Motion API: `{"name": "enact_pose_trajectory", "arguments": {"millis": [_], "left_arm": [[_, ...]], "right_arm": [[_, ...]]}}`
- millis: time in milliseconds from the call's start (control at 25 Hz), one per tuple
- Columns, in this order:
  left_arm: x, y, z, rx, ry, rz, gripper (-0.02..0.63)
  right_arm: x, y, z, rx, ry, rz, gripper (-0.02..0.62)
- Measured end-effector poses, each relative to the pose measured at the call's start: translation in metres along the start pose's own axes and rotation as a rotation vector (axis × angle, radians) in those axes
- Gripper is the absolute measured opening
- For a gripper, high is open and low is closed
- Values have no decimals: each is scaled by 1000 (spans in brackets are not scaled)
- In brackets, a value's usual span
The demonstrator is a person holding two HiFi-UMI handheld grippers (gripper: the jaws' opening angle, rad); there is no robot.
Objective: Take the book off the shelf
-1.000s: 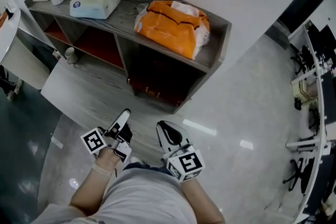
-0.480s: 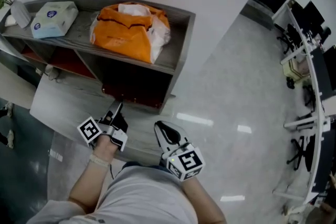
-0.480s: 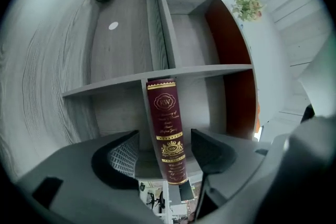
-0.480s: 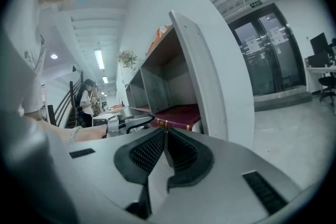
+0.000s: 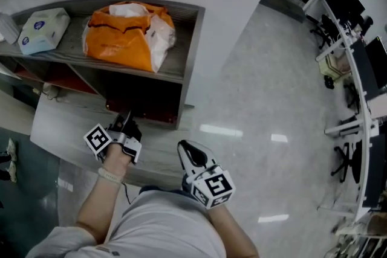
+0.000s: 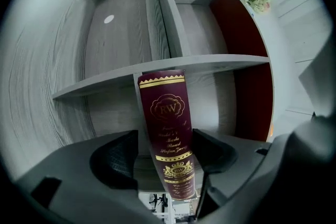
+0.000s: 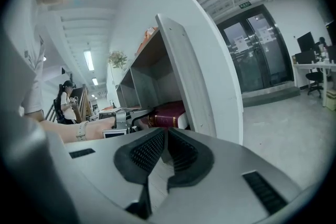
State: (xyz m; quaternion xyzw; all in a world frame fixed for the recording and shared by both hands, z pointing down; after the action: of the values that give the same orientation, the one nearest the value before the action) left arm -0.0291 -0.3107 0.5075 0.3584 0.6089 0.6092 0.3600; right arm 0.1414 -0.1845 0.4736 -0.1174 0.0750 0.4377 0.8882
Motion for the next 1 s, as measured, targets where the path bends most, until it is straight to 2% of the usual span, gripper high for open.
{"name": "enact_pose_trajectory", "arguments": {"millis": [240, 360, 880, 920, 1000], "left_arm": [[-9, 0, 2, 49, 20, 22, 308], [-8, 0, 3, 72, 18, 28, 285], [3, -3, 7, 85, 20, 27, 262], [5, -5, 9, 76, 22, 31, 238], [10, -6, 13, 70, 27, 34, 232]], "right_arm": [[5, -8, 5, -28, -4, 33, 32], [6, -10, 4, -39, -8, 42, 32], [11, -4, 4, -41, -16, 22, 32], [12, -4, 4, -41, -17, 20, 32], [13, -3, 5, -43, -17, 17, 32]]}}
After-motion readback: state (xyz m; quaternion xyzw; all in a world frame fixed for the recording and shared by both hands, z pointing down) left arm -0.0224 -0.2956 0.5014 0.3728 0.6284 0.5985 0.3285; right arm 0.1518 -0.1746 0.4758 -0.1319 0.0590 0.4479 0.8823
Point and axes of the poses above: the fingertips, and each gripper's own axes: x backward along the fingers, y to its left, z out of its underside, the point moved 1 cm from there along x, backward along the fingers, and after that the axes turned 8 degrees about x, right-handed, at the moved point
